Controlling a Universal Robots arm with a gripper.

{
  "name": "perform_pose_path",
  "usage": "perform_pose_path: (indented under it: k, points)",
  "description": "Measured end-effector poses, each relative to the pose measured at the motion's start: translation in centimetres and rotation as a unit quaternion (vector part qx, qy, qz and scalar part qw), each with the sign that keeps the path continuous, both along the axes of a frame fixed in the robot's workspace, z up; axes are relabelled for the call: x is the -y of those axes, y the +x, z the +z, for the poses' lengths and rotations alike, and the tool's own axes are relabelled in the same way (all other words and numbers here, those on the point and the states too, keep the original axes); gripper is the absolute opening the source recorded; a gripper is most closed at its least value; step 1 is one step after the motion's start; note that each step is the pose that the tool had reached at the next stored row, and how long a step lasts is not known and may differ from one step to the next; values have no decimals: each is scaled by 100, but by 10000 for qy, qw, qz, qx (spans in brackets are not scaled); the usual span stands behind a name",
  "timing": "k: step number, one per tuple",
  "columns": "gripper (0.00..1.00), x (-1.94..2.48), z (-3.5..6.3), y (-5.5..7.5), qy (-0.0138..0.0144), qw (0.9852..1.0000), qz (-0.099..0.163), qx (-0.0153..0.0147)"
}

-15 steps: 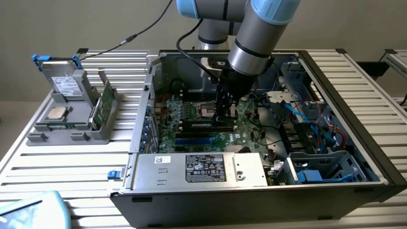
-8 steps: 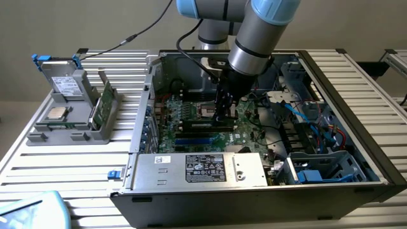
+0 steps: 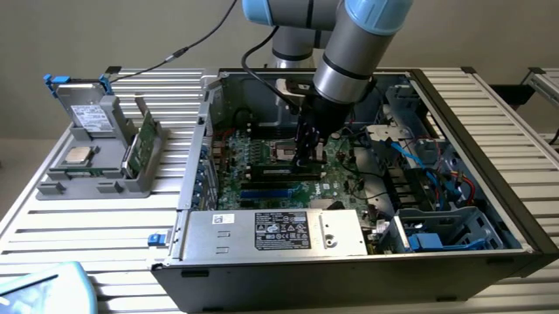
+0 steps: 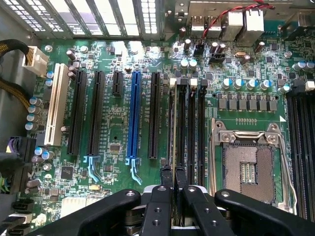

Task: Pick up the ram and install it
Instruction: 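Insert the ram into the slot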

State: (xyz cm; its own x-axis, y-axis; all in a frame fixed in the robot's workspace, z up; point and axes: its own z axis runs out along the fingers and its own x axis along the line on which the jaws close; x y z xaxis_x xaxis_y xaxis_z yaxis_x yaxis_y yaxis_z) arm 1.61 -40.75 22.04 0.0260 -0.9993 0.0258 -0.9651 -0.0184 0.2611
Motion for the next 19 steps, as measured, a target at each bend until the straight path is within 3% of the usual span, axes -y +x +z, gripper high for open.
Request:
perform_pose_path:
  k: [7,14,19]
  points:
    - [14,0,-2,0,0,10000,-16,-3]
    - [14,0,-2,-2,0,10000,-18,-43]
    - [14,0,-6,-2,0,10000,-19,-51]
